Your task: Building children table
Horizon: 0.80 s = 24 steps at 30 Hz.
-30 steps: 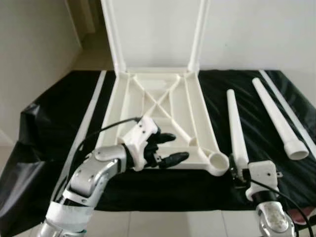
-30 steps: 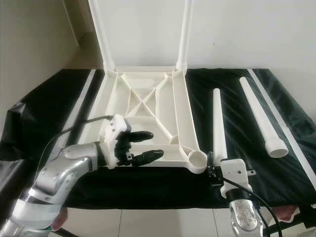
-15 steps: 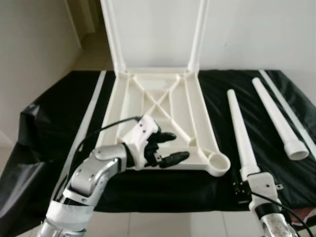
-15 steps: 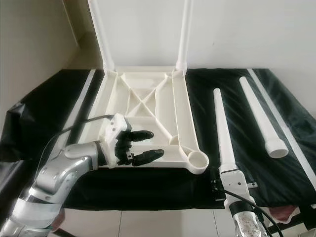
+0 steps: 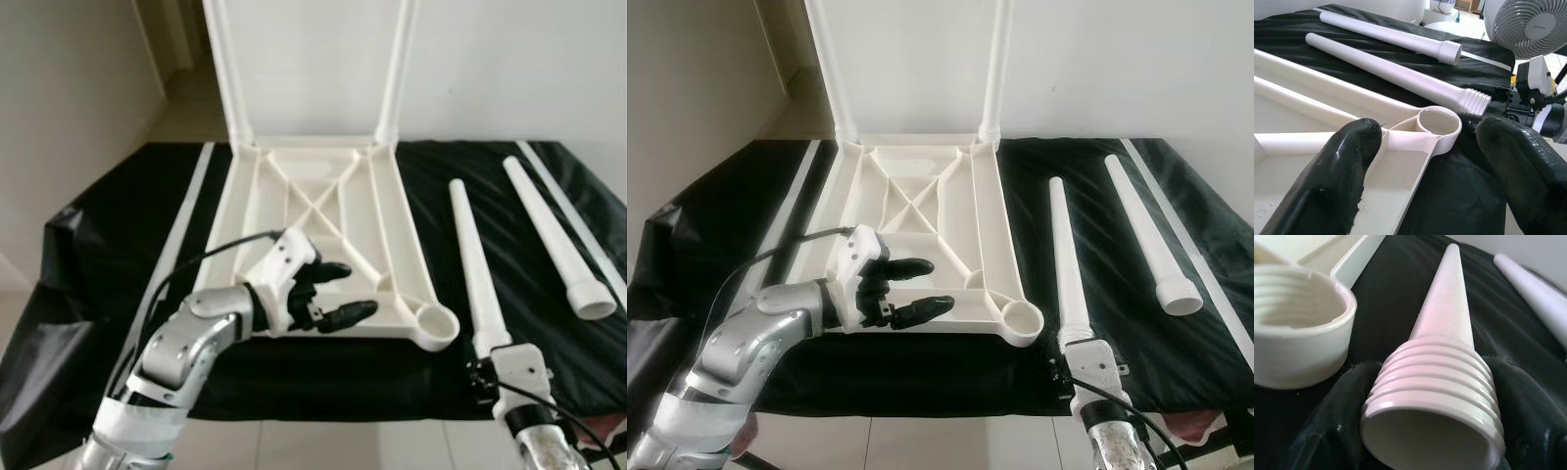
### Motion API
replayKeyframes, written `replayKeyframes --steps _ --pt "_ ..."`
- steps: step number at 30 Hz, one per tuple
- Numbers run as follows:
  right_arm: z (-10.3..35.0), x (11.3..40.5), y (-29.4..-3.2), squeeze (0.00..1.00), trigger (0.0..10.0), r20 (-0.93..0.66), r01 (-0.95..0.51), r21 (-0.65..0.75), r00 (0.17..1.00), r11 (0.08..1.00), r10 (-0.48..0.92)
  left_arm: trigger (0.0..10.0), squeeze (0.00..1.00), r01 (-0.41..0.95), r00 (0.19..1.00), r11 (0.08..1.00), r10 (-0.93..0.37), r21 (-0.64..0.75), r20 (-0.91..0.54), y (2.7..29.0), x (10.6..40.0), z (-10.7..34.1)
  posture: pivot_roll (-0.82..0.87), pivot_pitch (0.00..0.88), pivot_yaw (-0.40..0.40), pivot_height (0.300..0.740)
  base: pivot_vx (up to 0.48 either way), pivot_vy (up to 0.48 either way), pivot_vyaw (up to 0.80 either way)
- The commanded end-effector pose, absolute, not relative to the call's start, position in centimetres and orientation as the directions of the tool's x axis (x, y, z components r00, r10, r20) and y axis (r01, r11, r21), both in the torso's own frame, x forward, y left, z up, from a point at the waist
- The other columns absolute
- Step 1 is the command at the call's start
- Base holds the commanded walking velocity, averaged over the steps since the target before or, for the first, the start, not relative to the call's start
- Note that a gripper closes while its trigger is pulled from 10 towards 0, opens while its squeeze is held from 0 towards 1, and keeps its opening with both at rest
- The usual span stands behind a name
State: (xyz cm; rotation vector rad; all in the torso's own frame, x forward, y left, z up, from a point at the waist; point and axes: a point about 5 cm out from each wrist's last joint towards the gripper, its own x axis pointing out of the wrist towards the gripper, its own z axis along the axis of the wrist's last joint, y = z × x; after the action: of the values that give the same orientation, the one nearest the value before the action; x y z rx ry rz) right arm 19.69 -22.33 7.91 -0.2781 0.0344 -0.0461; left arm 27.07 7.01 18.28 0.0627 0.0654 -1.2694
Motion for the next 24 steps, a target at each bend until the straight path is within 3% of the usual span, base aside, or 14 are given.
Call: replayKeyframes --steps 1,3,4,6,8,9,10,11,16,17,24 --pt "6.9 19.1 -22.4 0.0 0.0 -0.086 0.043 -0.185 0.994 0.982 -0.06 10.0 0.0 0.961 0.276 0.277 -0.956 0.011 -0.093 7.0 26.9 18.1 -0.05 0.0 0.037 0.74 0.0 0.0 0.0" --pt "7.2 19.1 -22.4 0.0 0.0 -0.069 0.061 -0.119 0.995 0.991 -0.069 10.0 0.0 0.961 0.277 0.277 -0.956 0.011 -0.093 7.0 26.9 18.1 -0.05 0.0 0.036 0.74 0.0 0.0 0.0" --pt "7.5 19.1 -22.2 0.0 0.0 -0.056 0.065 -0.022 0.996 0.998 -0.066 10.0 0.0 0.961 0.278 0.278 -0.956 0.012 -0.092 7.0 26.9 18.1 -0.05 0.0 0.036 0.74 0.0 0.0 0.0" --pt "7.5 19.0 -22.1 0.0 0.0 -0.053 0.065 0.002 0.997 0.998 -0.064 10.0 0.0 0.961 0.278 0.278 -0.956 0.012 -0.092 7.0 26.9 18.1 -0.05 0.0 0.036 0.74 0.0 0.0 0.0" --pt "7.5 19.0 -22.0 0.0 0.0 -0.064 0.106 0.234 0.994 0.966 -0.093 10.0 0.0 0.961 0.276 0.276 -0.957 0.011 -0.093 7.0 26.9 18.1 -0.05 0.001 0.037 0.74 0.0 0.0 0.0" --pt "7.4 19.0 -21.8 0.0 1.9 -0.073 0.099 0.293 0.994 0.951 -0.08 10.0 0.0 0.961 0.275 0.275 -0.957 0.01 -0.093 7.0 26.9 18.1 -0.05 0.002 0.037 0.74 0.0 0.0 0.0" --pt "7.4 19.0 -21.6 0.0 1.9 -0.079 0.091 0.321 0.995 0.943 -0.069 10.0 0.0 0.961 0.274 0.275 -0.957 0.01 -0.092 7.0 26.9 18.1 -0.05 0.002 0.037 0.74 0.0 0.0 0.0" --pt "7.4 19.0 -21.6 0.0 10.0 -0.079 0.091 0.316 0.995 0.944 -0.069 10.0 0.0 0.961 0.274 0.275 -0.957 0.009 -0.092 6.9 26.9 18.1 -0.05 0.004 0.039 0.74 0.0 0.0 0.0" --pt "7.6 19.1 -21.7 0.0 10.0 -0.066 0.087 0.304 0.995 0.949 -0.07 10.0 0.0 0.962 0.274 0.275 -0.957 0.007 -0.093 6.9 26.9 18.1 -0.05 0.005 0.04 0.74 0.0 0.0 0.0" --pt "7.7 19.1 -21.7 1.0 10.0 -0.063 0.085 0.304 0.996 0.949 -0.069 10.0 0.0 0.962 0.274 0.275 -0.957 0.006 -0.093 6.9 26.9 18.1 -0.05 0.005 0.04 0.74 0.0 0.0 0.0" --pt "9.6 19.8 -22.6 1.0 10.0 0.001 0.044 0.19 0.999 0.981 -0.045 10.0 0.0 0.961 0.275 0.275 -0.955 0.016 -0.109 7.0 27.0 18.0 -0.04 0.013 0.04 0.74 0.0 0.0 0.0"
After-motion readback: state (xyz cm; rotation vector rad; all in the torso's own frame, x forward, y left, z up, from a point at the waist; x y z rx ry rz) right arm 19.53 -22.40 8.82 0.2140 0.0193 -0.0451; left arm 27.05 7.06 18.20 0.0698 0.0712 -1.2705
